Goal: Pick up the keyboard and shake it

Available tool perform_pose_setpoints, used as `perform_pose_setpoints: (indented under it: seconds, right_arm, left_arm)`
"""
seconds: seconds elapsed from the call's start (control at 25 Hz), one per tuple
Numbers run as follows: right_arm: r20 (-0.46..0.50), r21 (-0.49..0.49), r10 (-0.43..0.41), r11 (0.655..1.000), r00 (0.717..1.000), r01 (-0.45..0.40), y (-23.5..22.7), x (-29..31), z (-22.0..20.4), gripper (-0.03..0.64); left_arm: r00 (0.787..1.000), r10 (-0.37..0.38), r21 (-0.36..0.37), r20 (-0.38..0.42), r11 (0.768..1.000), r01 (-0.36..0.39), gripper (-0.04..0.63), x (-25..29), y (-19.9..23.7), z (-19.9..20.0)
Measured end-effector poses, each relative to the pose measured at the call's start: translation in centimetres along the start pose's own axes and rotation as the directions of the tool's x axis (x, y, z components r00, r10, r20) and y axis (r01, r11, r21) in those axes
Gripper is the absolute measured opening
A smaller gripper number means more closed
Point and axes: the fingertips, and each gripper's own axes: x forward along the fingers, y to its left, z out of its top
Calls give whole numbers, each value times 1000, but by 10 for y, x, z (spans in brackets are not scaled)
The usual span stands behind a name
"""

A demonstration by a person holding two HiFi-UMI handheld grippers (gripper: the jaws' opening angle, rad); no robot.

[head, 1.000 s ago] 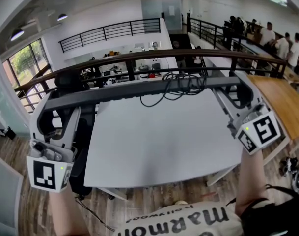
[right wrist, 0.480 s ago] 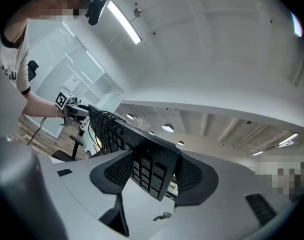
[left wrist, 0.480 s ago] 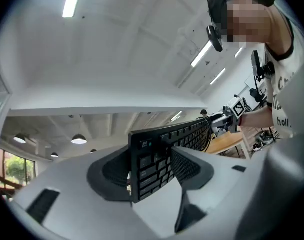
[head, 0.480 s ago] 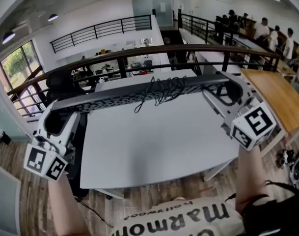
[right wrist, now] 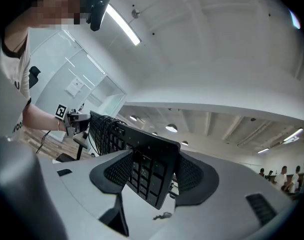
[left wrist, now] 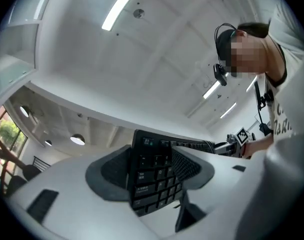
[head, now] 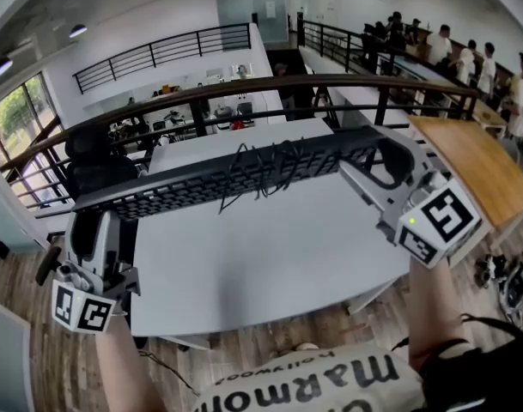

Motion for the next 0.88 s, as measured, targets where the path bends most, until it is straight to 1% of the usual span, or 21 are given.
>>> perform_pose_setpoints:
  seconds: [0.04, 0.12, 0.2, 0.28, 0.44, 0.56, 0.76, 0.88]
  right_arm:
    - [3, 4, 2, 1000, 1000, -2, 0, 0, 0, 259]
    - [0, 3, -4, 1000, 1000, 4, -3, -1, -3, 259]
    - [0, -11, -14, 1000, 1000, 14, -9, -3, -5, 261]
    - [8, -32, -23, 999, 1000, 23, -12, -5, -2, 261]
    - [28, -63, -39, 997, 999, 41, -17, -7, 10, 261]
    - [30, -67, -49, 996, 998, 51, -20, -6, 10, 261]
    - [16, -30, -36, 999, 999, 36, -10, -14, -12, 261]
    - [-7, -5, -32, 999, 999, 31, -9, -12, -16, 261]
  left_arm:
    - [1000, -5, 7, -2, 1000, 5, 247, 0, 0, 1]
    - [999, -36, 32, -39, 999, 37, 244, 2, -4, -4]
    - [995, -67, 47, -79, 996, 71, 241, 6, -9, -9]
    - [992, -82, 51, -96, 995, 87, 239, 9, -12, -10]
    - [993, -83, 58, -81, 994, 88, 239, 16, -12, -3]
    - [994, -84, 65, -76, 994, 89, 239, 19, -13, -2]
    - [992, -85, 56, -90, 994, 90, 239, 9, -18, -13]
    - [988, -91, 31, -128, 995, 95, 238, 12, -14, -17]
